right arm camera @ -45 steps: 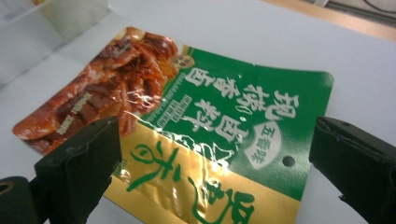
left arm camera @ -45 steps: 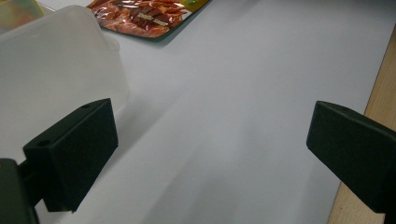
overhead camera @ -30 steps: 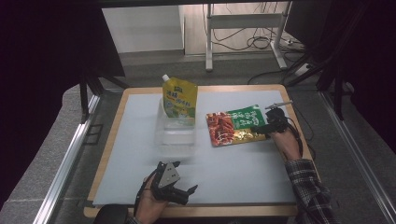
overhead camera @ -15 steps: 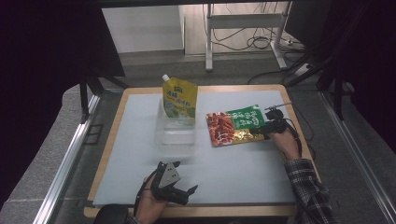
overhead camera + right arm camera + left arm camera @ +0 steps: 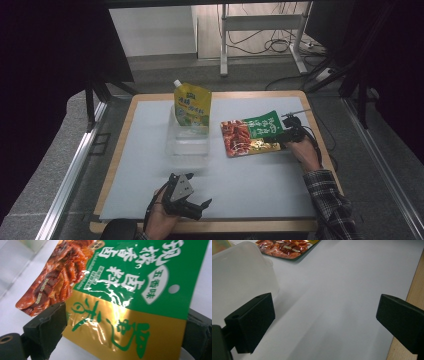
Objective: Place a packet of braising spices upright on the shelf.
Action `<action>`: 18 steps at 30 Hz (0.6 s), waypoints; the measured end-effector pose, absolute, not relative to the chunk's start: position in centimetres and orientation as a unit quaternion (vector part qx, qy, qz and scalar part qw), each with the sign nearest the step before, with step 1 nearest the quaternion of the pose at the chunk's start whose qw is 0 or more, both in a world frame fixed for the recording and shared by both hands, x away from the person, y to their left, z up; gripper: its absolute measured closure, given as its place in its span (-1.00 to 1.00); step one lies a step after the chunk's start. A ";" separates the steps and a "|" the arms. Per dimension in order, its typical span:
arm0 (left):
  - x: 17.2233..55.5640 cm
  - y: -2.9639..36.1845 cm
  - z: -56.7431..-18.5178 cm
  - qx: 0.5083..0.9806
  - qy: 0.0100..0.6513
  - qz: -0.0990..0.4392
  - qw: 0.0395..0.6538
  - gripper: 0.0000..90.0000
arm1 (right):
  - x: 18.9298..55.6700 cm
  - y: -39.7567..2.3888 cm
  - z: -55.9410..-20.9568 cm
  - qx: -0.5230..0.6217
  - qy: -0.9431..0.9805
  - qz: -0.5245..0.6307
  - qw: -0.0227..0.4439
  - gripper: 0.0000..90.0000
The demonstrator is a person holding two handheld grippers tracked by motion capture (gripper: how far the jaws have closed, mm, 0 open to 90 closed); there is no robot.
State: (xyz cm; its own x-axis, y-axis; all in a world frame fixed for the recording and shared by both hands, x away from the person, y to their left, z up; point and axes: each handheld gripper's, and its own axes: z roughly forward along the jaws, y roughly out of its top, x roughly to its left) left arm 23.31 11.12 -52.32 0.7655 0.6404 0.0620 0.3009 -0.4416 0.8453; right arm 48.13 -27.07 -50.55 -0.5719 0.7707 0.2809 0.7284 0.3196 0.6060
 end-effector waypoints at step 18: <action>23.3 10.9 -52.4 0.834 0.277 0.193 0.437 -0.96 | 47.8 -26.4 -50.3 0.488 0.810 0.318 0.072 0.64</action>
